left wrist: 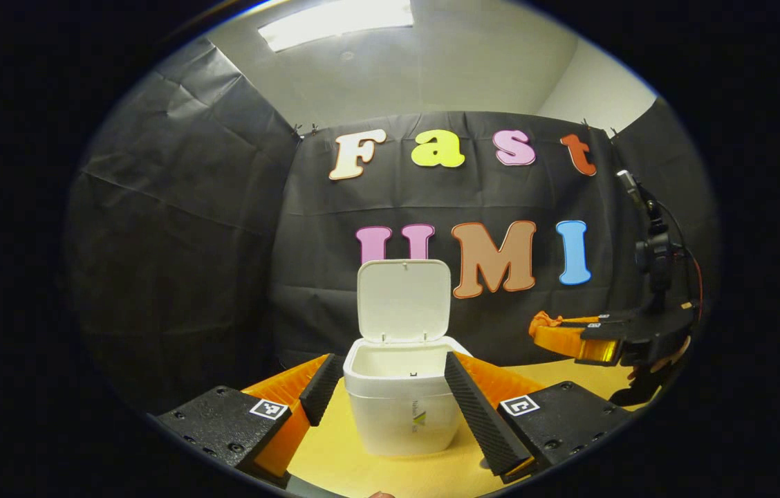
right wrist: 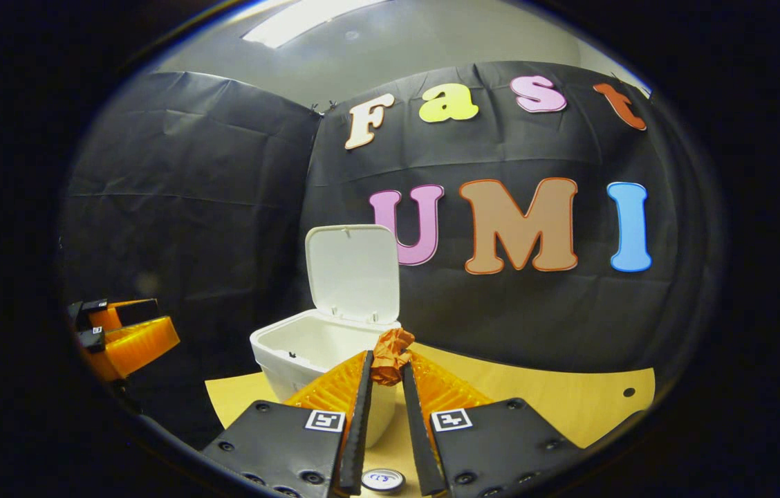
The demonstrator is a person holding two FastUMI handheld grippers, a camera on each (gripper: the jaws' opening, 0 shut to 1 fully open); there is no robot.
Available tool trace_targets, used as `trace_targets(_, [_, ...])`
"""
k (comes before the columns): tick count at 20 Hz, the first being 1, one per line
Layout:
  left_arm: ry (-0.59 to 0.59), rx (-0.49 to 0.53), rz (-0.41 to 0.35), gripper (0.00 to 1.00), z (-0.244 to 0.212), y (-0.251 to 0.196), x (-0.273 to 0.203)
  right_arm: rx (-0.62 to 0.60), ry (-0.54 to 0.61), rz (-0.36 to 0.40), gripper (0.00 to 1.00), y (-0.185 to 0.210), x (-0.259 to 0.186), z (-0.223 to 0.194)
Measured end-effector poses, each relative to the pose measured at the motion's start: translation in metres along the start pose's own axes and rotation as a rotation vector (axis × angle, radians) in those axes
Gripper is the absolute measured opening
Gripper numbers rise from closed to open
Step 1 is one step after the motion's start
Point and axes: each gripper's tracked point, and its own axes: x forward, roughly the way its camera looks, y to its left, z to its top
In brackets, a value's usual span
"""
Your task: Press the lid of the desktop garbage bin to open it, pick up the crumpled paper on the desktop and throw it into the bin, then pick up the pop can on the desktop and drop it into the bin, and finally close the garbage bin lid.
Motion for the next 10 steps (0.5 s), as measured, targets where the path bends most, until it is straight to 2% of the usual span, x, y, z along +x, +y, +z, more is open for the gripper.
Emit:
trace_targets(6, [0.037,-0.004,0.032,0.95,-0.014,0.032,-0.002,-0.023,0.04,0.047,0.31,0.038,0.062,-0.001])
trace_targets(7, [0.043,-0.003,0.037,0.99,-0.017,0.037,-0.003,-0.028,0.047,0.05,0.31,0.042,0.071,-0.002])
trace_targets(10, [0.056,-0.002,0.05,0.99,-0.022,0.049,-0.003,-0.039,0.071,0.055,0.31,0.053,0.092,-0.011])
